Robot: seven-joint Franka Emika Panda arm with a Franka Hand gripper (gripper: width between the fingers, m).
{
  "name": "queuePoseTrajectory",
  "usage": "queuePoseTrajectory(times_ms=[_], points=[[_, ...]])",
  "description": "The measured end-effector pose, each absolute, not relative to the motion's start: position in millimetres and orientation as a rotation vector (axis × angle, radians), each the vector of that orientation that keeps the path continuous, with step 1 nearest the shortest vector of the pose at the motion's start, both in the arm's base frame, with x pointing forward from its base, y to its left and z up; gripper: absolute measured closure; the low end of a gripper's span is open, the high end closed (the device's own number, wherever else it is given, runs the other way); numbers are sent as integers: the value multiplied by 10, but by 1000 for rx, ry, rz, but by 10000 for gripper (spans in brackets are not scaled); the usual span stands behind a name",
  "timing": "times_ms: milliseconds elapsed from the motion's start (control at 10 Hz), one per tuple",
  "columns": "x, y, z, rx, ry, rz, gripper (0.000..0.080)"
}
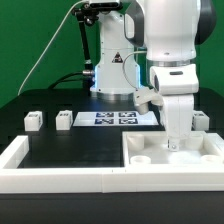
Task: Assemble square table
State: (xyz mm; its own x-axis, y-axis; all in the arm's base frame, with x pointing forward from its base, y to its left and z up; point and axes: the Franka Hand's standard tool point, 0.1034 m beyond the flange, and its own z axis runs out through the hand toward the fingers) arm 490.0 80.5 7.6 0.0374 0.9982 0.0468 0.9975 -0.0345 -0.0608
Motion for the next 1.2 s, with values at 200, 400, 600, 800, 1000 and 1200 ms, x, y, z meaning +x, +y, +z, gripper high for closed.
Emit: queuePoseTrajectory(times_ms=[200, 400, 600, 800, 1000, 1200], points=[[4900, 801, 75, -2207, -2127, 13, 153], [4923, 827, 227, -2300, -2056, -3, 151], [4829, 894, 416, -2464, -1888, -10, 151], [4736, 1011, 526, -2568, -1761, -9, 151], [4723, 1002, 510, -2582, -1738, -2, 151], [4720, 1007, 507, -2633, -1657, 0, 151]])
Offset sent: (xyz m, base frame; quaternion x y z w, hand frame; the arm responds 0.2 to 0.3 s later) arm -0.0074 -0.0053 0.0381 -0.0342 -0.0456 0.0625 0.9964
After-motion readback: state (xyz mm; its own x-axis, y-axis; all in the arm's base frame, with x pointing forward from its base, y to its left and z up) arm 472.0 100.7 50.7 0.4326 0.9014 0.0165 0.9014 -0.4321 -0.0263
